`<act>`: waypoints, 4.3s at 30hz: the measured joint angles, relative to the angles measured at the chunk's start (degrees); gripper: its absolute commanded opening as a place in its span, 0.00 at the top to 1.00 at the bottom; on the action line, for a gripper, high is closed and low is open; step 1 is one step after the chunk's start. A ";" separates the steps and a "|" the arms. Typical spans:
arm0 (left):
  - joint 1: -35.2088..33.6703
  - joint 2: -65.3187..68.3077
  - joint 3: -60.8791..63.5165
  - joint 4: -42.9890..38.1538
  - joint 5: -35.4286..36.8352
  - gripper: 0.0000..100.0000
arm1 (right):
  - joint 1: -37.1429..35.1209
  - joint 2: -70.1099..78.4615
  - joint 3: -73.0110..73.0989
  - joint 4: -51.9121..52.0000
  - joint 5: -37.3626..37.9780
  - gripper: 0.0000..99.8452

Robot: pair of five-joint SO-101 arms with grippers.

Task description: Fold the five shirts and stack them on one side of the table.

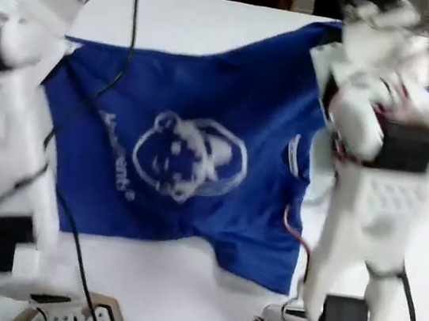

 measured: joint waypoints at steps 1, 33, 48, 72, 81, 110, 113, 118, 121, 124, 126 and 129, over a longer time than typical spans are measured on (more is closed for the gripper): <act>0.00 3.43 0.00 -1.93 0.00 0.97 | 0.00 2.02 1.58 -2.46 0.00 0.98; 1.93 42.90 -18.02 5.89 0.44 0.97 | -1.67 40.88 -9.93 5.80 -0.09 0.98; 2.37 10.99 25.05 5.89 -5.89 0.97 | -0.26 28.66 -4.13 26.11 0.44 0.98; 0.97 -0.26 62.95 -1.41 -12.75 0.97 | 7.56 -19.52 70.24 6.77 17.67 0.98; 0.97 -0.62 60.04 2.46 -12.75 0.97 | 12.22 -23.56 68.92 9.05 22.86 0.98; 0.97 -0.79 64.79 -1.32 -12.75 0.97 | 12.22 -27.52 78.15 8.70 23.03 0.83; 0.97 -0.79 57.67 3.69 -12.75 0.97 | 12.22 -27.52 73.85 10.37 23.03 0.83; -0.44 -0.79 50.02 5.54 -12.75 0.83 | 12.22 -27.52 66.29 14.07 23.03 0.83; -1.41 -0.79 49.76 5.71 -12.75 0.84 | 12.22 -27.52 63.91 15.03 23.03 0.83; -2.64 -0.79 49.76 5.71 -12.75 0.85 | 12.22 -27.52 63.47 15.03 23.03 0.83; -3.43 -0.79 49.67 5.71 -12.75 0.85 | 12.22 -27.52 63.47 15.03 23.03 0.83; -3.60 -0.79 47.56 5.71 -12.75 0.86 | 12.22 -27.52 63.47 14.24 23.03 0.83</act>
